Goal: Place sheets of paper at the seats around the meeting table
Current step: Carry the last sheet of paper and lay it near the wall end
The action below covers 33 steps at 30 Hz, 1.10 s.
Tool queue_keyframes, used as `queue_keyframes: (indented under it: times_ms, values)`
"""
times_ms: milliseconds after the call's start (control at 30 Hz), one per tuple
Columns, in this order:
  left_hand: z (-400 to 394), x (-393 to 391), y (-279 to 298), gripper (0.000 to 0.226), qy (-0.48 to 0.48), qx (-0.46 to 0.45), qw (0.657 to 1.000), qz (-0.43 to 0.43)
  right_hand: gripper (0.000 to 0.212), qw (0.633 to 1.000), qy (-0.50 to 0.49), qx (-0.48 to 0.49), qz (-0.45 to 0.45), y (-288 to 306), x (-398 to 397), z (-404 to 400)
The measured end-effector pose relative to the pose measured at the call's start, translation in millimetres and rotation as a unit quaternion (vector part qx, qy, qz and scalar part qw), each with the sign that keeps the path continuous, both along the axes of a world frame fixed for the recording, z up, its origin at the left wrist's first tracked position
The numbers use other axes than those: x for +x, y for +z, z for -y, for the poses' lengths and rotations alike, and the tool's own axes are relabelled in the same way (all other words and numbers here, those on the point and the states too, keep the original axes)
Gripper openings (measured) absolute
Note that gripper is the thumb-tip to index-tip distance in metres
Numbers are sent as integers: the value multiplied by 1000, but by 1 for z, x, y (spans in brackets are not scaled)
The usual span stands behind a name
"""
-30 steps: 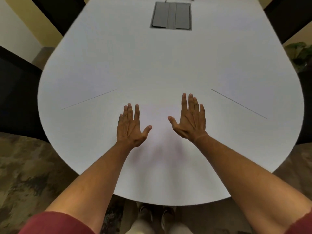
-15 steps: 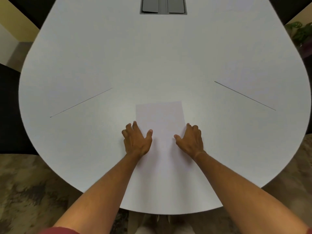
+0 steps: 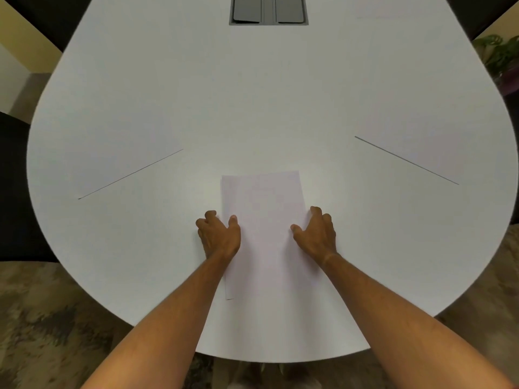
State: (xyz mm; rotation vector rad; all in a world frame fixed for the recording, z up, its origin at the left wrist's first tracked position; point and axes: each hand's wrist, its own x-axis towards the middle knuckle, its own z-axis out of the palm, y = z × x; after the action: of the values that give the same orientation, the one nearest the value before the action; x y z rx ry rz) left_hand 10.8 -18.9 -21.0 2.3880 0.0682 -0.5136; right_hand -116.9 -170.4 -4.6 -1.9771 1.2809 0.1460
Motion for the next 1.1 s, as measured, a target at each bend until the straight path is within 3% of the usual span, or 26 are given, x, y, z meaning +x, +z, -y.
queue_keyframes:
  times_ms: [200,333,467,700,1100]
  values:
    - [-5,8,-2,18,-15,-26,1000,2,68,1000,-7,8,7,-1,-1,3]
    - [-10,9,-1,10,-13,-84,996,-6,66,999,-26,22,17,-3,-2,8]
    - [-17,11,2,8,-9,-131,991,-11,56,996,-60,51,50,-3,0,13]
    - [-23,13,6,6,3,-146,989,-5,11,984,-98,90,119,-2,1,16]
    - [-31,21,51,8,48,-167,983,50,11,974,-56,51,211,43,20,26]
